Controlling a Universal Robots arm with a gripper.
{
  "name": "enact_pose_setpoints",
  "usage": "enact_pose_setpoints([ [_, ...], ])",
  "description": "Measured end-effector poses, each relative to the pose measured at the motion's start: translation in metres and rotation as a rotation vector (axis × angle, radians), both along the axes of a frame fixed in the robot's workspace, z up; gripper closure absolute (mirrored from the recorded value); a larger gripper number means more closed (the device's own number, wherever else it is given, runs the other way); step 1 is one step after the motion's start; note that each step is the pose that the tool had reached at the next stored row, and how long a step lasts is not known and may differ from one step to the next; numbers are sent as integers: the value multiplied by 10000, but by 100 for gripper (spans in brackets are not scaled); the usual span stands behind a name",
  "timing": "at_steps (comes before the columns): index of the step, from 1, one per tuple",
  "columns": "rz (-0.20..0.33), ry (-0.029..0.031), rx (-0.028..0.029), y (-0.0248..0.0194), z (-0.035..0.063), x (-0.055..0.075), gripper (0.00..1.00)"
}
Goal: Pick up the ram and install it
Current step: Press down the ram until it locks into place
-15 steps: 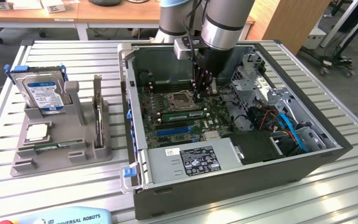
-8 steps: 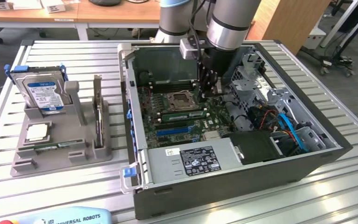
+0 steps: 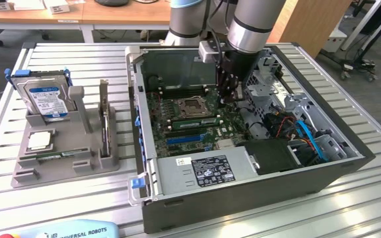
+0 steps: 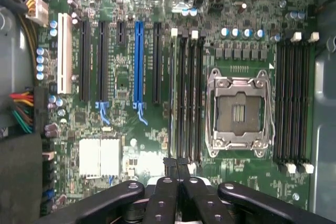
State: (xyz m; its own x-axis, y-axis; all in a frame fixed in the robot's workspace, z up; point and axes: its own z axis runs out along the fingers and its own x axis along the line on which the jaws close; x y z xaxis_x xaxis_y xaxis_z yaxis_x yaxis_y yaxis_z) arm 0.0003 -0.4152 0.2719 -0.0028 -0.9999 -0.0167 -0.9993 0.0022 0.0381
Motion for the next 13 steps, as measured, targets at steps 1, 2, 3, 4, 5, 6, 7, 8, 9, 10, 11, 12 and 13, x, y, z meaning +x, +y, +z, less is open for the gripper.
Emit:
enact_pose_setpoints([
  [1,0,0,1,0,0,17,90],
  [2,1,0,0,0,0,32,90],
  [3,1,0,0,0,0,43,90],
  [4,2,0,-1,0,0,47,90],
  [5,1,1,0,0,0,46,90],
  [6,1,0,-1,0,0,47,90],
  [7,1,0,-1,0,0,47,90],
  [8,1,0,1,0,-2,47,90],
  [9,0,-1,2,0,-9,46,90],
  [10,1,0,1,0,-16,47,90],
  [11,1,0,1,0,-25,47,90],
  [12,1,0,2,0,-36,46,90],
  [13,0,0,1,0,-47,46,90],
])
